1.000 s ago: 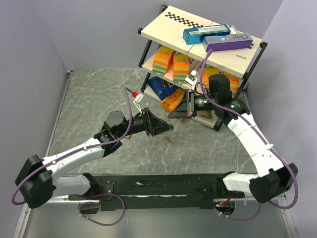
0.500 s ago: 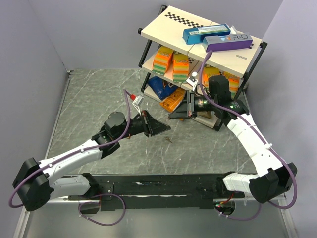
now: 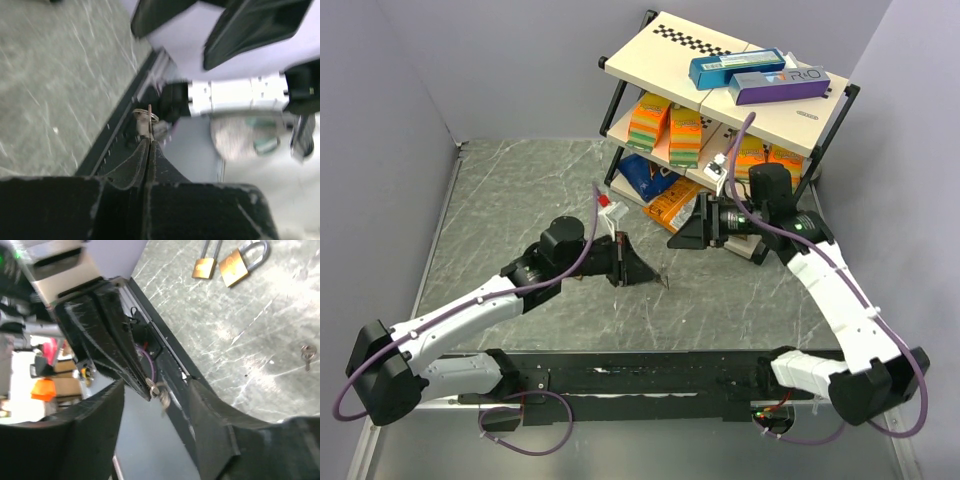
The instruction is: Unlock with the key
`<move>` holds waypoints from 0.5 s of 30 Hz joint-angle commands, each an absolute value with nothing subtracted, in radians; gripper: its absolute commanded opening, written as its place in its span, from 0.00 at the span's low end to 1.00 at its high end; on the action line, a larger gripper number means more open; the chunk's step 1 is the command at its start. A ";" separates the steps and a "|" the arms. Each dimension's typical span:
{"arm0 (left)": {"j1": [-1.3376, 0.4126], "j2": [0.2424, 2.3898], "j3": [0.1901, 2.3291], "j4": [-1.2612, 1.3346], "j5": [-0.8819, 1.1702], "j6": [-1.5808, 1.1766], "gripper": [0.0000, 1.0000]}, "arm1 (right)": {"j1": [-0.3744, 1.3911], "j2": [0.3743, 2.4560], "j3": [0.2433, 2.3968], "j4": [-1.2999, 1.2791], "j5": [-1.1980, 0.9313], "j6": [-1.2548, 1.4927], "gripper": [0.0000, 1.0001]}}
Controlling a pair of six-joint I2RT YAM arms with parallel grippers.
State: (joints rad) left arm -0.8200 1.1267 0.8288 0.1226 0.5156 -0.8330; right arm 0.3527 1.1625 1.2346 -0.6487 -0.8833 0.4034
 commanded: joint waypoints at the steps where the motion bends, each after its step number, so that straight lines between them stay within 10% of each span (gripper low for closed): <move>1: -0.825 1.143 0.928 -0.111 0.730 -0.712 0.01 | 0.354 1.077 1.220 -0.643 -0.931 0.281 0.64; 15: -0.824 1.173 1.032 -0.339 0.897 -0.572 0.01 | 0.537 1.106 1.134 -0.635 -1.100 0.218 0.43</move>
